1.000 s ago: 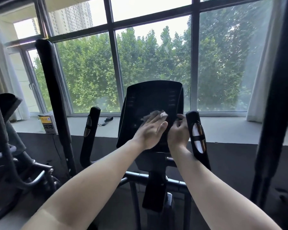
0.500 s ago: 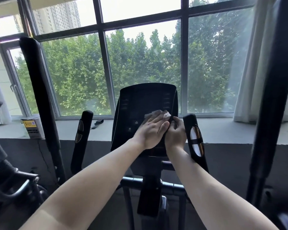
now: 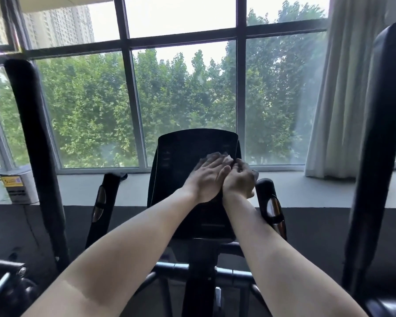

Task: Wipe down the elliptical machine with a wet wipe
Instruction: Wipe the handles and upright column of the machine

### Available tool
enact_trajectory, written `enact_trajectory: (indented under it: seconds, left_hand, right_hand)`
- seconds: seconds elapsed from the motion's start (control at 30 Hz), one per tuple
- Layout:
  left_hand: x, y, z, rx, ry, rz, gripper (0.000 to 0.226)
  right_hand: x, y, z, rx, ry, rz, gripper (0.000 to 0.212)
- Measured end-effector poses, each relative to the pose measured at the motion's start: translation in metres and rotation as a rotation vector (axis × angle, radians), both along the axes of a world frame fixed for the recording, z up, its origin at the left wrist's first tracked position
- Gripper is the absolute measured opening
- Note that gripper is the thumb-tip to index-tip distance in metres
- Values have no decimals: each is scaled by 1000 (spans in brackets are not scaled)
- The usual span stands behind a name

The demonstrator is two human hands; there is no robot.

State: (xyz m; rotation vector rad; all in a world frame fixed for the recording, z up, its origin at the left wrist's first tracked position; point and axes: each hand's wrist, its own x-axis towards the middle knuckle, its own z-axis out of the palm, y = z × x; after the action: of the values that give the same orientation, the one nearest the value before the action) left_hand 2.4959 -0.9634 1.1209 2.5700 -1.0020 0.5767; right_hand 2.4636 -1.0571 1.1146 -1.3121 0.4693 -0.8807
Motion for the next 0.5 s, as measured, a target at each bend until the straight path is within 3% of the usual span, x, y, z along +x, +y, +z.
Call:
enact_trajectory:
  seconds: [0.1,0.23,0.37,0.5]
  left_hand:
    - [15,-7,18,1,18,83,54]
    - [31,-13,30,-143,47,94,54]
    - [36,-1,28,-90,-40,74,53]
    - [53,29,31,-215,28,319,59]
  right_hand:
    - [8,2,13,-103,55,-44,33]
    - [22,0,19,-227,115,-103,36]
    - [26,2,10,-362,146,-153,43]
    - [28,9,6,-553,165,-205,49]
